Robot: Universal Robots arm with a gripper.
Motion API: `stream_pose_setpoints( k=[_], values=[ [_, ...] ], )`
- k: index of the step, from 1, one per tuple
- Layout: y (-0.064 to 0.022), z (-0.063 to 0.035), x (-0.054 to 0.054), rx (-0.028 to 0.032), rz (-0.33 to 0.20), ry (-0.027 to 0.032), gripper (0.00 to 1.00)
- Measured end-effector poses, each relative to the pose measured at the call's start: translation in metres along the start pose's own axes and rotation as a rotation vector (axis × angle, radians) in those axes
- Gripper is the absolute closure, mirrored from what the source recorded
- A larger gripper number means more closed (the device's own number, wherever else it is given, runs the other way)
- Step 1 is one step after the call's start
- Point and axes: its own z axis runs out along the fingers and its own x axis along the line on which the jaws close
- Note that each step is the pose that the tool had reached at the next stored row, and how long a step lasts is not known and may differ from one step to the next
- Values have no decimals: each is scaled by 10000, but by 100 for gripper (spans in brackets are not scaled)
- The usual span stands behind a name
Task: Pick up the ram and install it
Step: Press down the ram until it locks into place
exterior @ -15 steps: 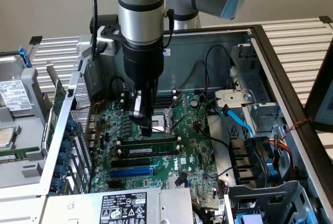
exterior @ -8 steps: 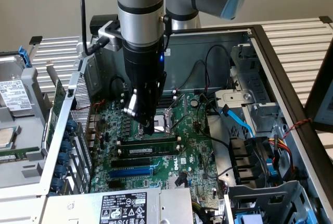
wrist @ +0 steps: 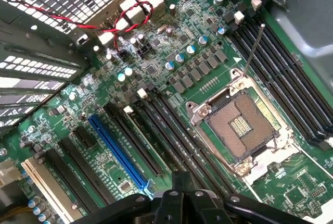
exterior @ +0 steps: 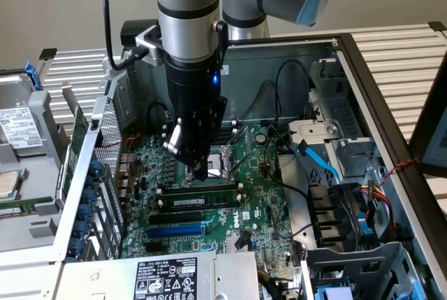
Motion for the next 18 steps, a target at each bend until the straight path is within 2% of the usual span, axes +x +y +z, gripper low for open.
stream_pose_setpoints(
  k=[18],
  values=[
    [0,0,0,-93,2623,67,90]
  ],
)
